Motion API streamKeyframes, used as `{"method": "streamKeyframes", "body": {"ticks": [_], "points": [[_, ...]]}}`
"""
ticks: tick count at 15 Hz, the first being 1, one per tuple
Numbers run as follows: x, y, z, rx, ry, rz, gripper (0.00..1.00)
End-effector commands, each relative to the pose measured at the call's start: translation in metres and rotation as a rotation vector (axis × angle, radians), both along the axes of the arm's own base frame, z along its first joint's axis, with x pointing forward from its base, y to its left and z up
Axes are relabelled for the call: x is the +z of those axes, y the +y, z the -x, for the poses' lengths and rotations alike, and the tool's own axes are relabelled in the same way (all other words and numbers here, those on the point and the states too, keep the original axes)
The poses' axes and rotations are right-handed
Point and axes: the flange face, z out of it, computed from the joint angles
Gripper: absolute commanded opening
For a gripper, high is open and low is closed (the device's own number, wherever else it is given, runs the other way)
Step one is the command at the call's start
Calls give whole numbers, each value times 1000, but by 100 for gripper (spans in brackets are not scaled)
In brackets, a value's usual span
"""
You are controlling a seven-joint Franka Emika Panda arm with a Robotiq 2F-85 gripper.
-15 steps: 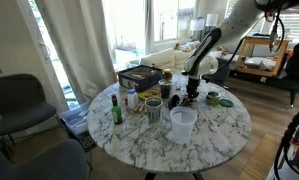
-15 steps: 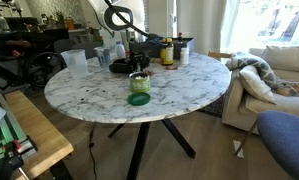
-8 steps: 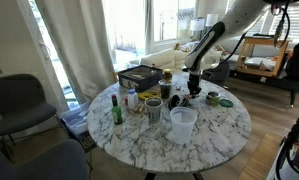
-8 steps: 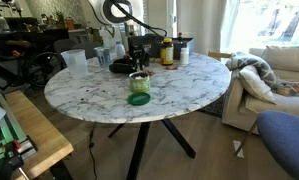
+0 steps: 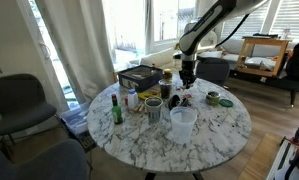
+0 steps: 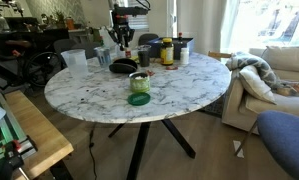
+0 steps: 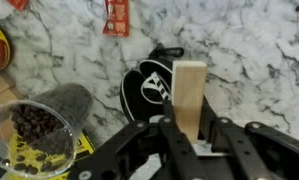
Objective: Place the wooden block on the other block
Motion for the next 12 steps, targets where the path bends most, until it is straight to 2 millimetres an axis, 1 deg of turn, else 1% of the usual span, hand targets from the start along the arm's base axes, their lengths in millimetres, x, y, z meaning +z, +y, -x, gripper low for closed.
{"method": "streamKeyframes", "body": {"ticks": [1, 4, 5, 7, 8, 12], "points": [[3, 6, 1, 9, 2, 0, 29], [0, 7, 4, 16, 10, -1, 29], [0, 6, 4, 18, 11, -1, 7], [2, 29, -4, 111, -62, -5, 7], [5, 46, -10, 172, -101, -9, 7], [14, 96, -35, 339, -243, 12, 7]]}}
